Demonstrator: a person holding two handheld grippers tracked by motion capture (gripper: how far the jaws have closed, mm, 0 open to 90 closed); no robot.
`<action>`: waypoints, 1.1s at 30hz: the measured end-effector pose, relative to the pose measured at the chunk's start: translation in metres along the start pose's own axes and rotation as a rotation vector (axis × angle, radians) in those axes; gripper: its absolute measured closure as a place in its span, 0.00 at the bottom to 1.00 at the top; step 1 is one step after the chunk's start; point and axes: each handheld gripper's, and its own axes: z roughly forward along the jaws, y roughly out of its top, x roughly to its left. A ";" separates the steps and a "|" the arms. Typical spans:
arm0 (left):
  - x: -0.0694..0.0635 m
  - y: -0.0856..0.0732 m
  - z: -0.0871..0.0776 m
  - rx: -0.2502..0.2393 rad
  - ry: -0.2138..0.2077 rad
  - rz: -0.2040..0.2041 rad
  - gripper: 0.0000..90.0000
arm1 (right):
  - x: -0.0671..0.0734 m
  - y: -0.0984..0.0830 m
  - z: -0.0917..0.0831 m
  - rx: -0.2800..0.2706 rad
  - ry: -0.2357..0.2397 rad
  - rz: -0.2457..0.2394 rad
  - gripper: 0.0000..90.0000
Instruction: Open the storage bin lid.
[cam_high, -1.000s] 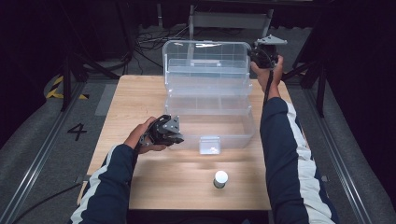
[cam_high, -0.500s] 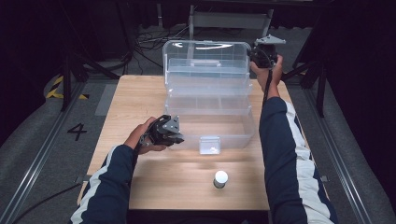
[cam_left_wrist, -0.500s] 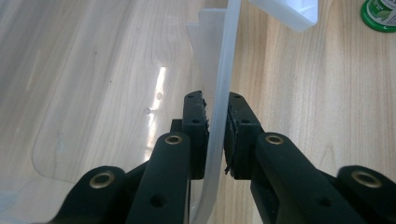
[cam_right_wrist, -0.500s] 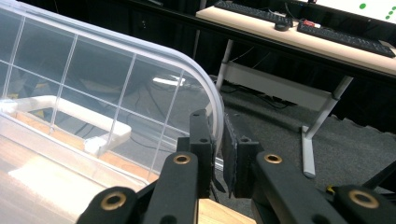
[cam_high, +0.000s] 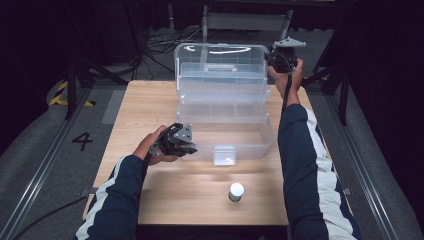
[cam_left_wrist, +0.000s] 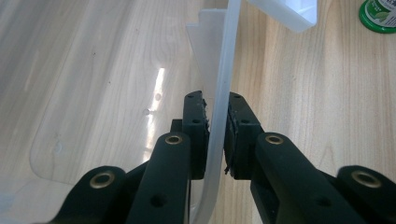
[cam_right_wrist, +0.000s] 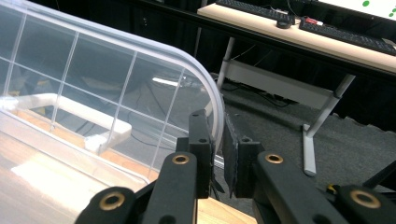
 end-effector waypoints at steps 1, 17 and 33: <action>0.000 0.000 0.000 0.002 0.000 0.001 0.90 | 0.000 0.000 0.000 0.002 0.004 0.003 0.92; 0.001 -0.003 -0.001 -0.014 -0.031 -0.005 0.89 | -0.004 -0.007 0.003 0.037 -0.012 0.005 0.90; 0.002 -0.003 0.000 -0.022 -0.016 0.000 0.91 | -0.007 -0.008 0.002 0.053 -0.014 0.006 0.93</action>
